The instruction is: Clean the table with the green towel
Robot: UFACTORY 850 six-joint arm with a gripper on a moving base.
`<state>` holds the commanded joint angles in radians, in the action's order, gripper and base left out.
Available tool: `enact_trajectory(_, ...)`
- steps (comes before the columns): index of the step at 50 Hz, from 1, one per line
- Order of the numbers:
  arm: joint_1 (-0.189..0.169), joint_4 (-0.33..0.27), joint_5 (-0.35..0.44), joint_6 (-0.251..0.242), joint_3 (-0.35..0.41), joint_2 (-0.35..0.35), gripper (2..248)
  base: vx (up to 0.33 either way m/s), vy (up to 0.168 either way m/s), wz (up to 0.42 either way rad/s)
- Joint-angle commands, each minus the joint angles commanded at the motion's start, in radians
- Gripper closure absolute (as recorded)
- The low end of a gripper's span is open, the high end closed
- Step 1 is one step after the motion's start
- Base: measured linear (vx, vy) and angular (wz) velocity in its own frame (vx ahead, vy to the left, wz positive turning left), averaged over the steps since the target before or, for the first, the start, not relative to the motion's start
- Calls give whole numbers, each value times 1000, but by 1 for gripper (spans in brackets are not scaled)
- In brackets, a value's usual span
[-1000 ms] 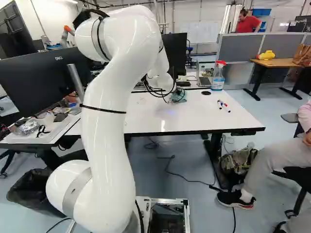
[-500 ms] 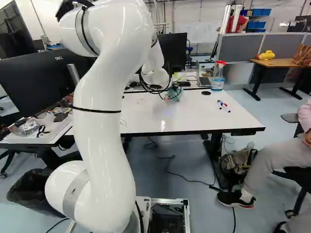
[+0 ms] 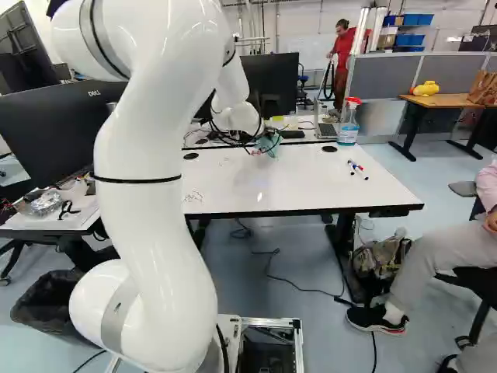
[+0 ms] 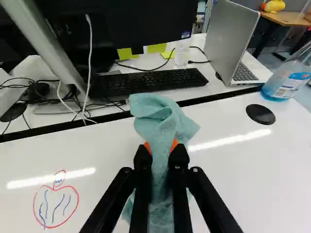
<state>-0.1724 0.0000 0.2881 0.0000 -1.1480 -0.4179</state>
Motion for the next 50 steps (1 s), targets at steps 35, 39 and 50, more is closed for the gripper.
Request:
enact_trajectory(35,89,0,0,0,82,86,203,0,0,0)
enact_trajectory(39,100,0,0,0,91,94,203,0,0,0)
enact_trajectory(50,129,0,0,0,114,114,203,0,0,0)
